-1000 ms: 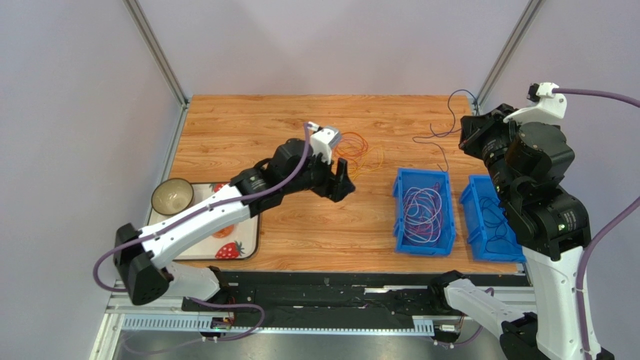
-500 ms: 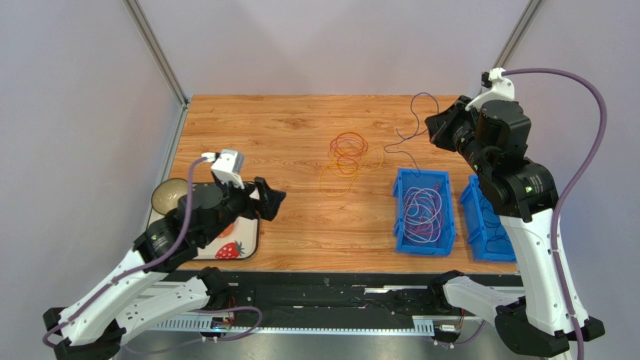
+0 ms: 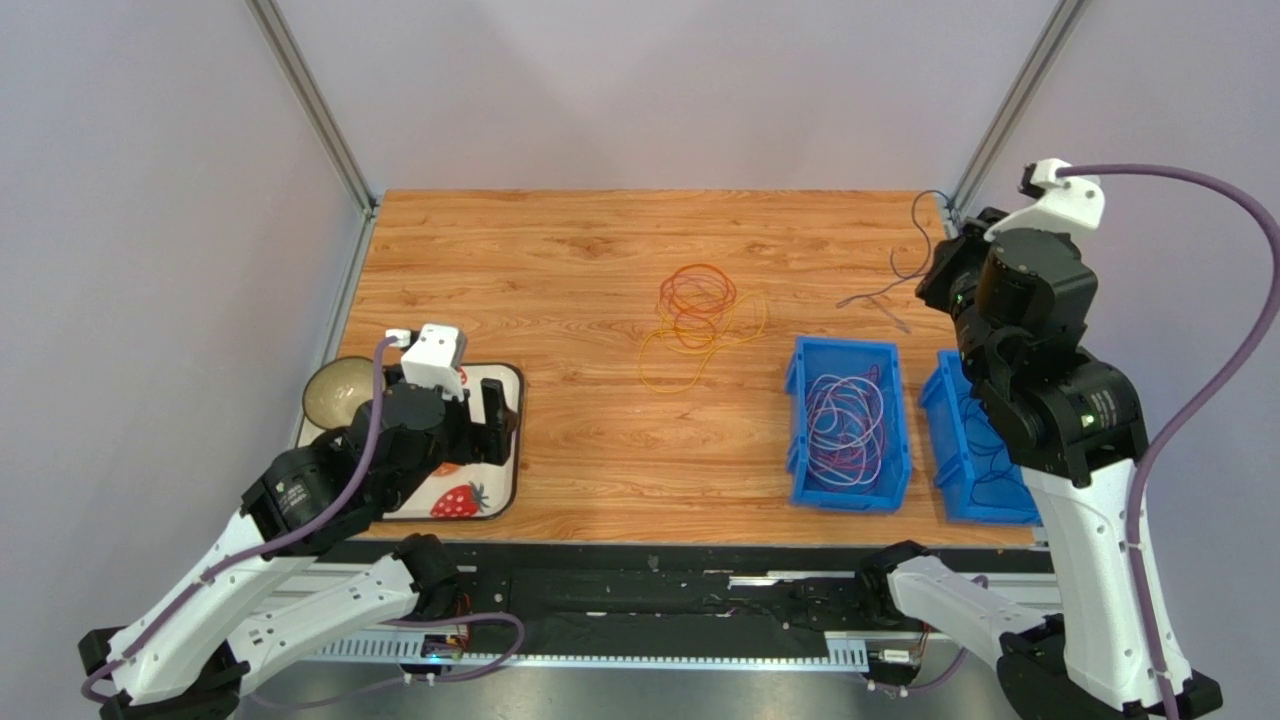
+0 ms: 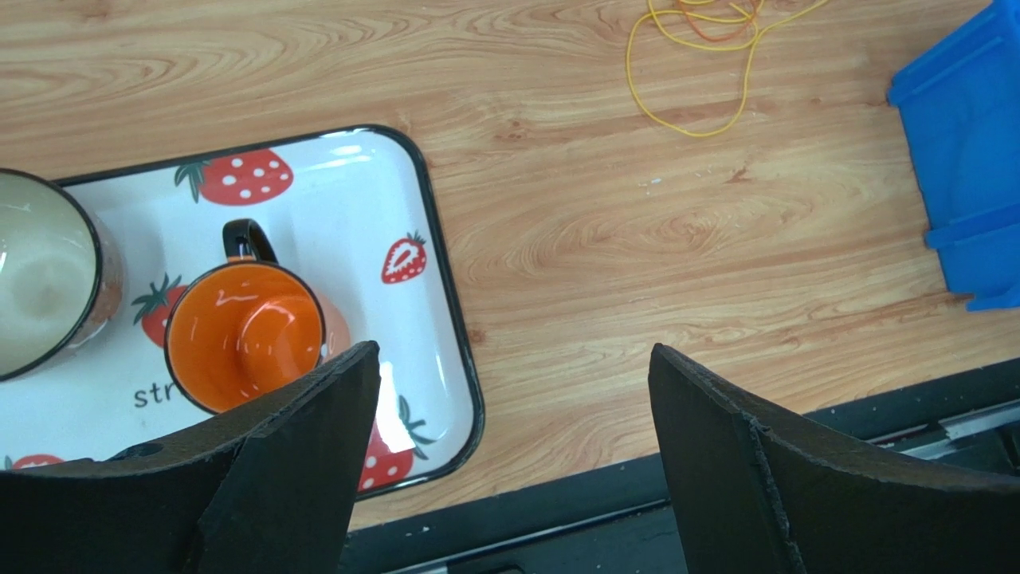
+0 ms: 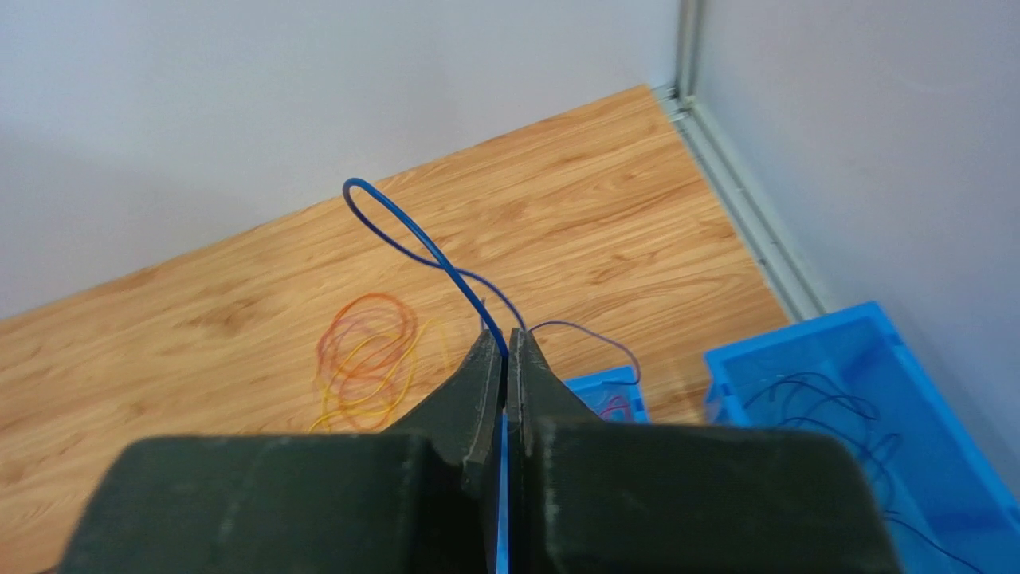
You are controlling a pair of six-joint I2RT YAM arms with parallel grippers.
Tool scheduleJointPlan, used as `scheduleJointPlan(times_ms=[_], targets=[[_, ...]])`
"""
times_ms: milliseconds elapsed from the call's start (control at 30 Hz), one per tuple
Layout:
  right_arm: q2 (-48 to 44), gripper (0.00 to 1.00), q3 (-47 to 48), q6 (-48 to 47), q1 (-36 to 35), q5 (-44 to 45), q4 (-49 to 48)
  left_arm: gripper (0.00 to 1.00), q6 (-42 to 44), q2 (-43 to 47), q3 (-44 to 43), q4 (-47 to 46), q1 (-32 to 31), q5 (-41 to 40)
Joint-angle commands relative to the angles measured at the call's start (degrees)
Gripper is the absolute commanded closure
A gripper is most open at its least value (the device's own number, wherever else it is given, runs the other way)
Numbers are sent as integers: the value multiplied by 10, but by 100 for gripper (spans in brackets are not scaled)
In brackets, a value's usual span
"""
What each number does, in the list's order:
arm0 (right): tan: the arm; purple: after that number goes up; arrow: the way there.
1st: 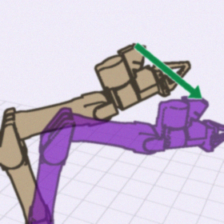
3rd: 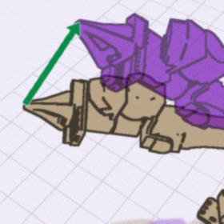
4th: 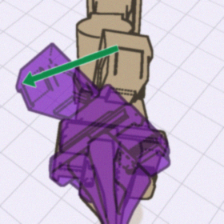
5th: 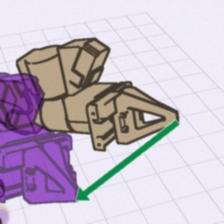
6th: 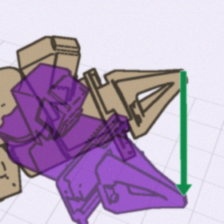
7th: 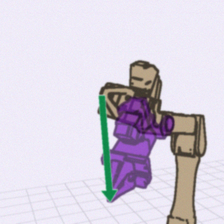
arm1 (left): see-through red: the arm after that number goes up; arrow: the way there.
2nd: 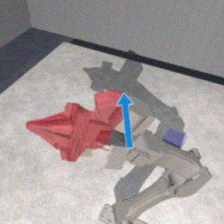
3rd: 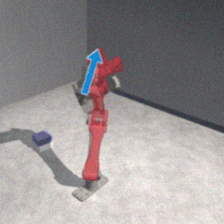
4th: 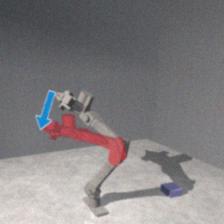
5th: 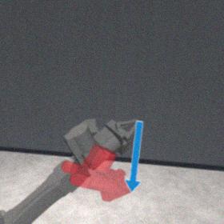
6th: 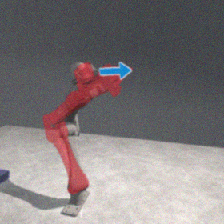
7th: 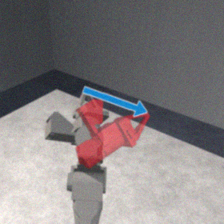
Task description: Untangle the cables
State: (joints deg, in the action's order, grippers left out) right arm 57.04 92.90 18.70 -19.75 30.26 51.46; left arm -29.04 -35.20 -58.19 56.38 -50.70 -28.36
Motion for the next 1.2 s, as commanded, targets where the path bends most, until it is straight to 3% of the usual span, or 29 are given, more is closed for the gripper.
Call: scheduleJointPlan(times_ms=[0, 300, 433, 733, 833, 1167], targets=[[-12, 100, -5, -24, 1, 158, 16, 12, 12, -16, -6, 10, 2, 6], [-102, 100, -120, 70, 49, 363, -6, 14, 11, -9, -4, 12, 2, 16], [-158, 100, -194, 84, 66, 414, -69, 14, 14, -6, -2, 9, 1, 21], [-165, 100, -286, 152, 82, 464, -72, 14, 2, -6, -4, 21, -23, -2], [-150, 100, -331, 146, 122, 441, -108, 14, -1, -3, -4, 23, -38, -9], [-77, 100, -368, 239, 328, 205, -114, 14, -5, -8, -6, 29, -50, -22]])
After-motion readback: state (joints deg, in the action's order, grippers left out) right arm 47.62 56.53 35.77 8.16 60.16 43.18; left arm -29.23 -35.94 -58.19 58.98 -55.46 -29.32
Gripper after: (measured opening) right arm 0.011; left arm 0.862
